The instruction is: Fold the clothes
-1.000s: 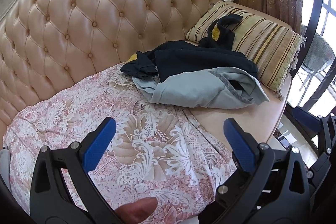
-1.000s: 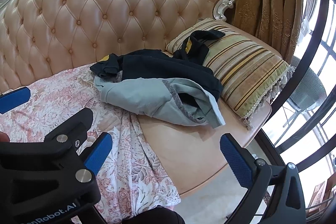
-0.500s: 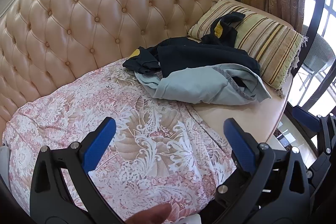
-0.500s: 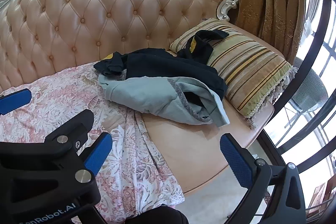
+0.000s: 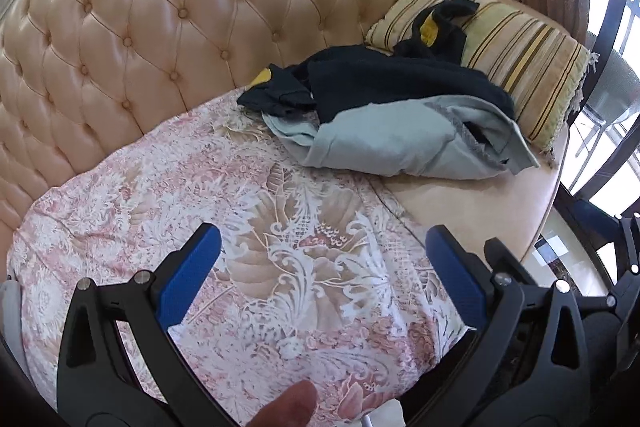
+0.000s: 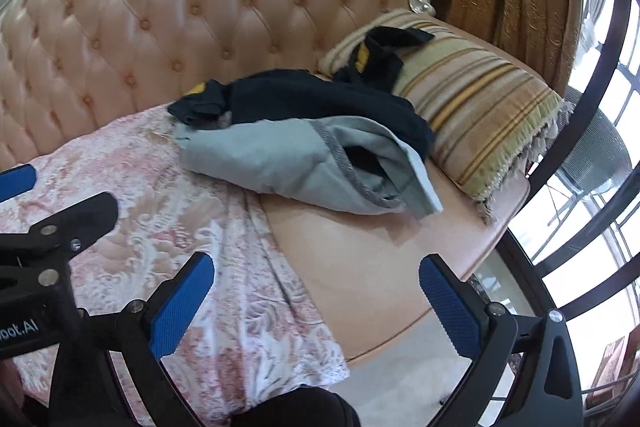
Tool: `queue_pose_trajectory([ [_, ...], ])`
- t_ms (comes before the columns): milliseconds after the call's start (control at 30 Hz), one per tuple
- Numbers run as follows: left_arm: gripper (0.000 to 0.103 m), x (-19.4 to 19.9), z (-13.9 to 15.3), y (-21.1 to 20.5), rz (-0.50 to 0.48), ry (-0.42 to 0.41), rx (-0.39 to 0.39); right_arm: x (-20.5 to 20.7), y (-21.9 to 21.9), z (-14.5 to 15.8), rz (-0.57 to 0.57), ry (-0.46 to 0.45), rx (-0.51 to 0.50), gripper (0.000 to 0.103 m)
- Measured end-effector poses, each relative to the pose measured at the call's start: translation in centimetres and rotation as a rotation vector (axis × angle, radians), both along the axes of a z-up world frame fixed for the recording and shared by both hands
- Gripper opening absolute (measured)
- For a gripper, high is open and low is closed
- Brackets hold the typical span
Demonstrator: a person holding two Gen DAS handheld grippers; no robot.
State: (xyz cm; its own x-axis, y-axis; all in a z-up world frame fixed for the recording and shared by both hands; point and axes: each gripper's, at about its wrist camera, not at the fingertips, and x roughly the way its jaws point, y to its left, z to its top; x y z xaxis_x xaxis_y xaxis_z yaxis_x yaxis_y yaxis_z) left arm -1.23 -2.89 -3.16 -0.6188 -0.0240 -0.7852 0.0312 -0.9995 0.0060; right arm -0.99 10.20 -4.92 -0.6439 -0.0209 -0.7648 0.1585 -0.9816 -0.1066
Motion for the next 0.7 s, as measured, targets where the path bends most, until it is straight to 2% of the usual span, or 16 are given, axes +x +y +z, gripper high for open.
queue_pose_trajectory([
  [300,0.102,-0.5,-0.6,0.5,0.001,0.001,0.002,-0.3,-1.5,-1.1,0.032,-0.018,0.009,0.103],
  [700,0.102,-1.2,-1.1,1.2,-0.013,0.004,-0.029,-0.8,-1.8,-1.0,0.047,-0.014,0.0,0.103],
])
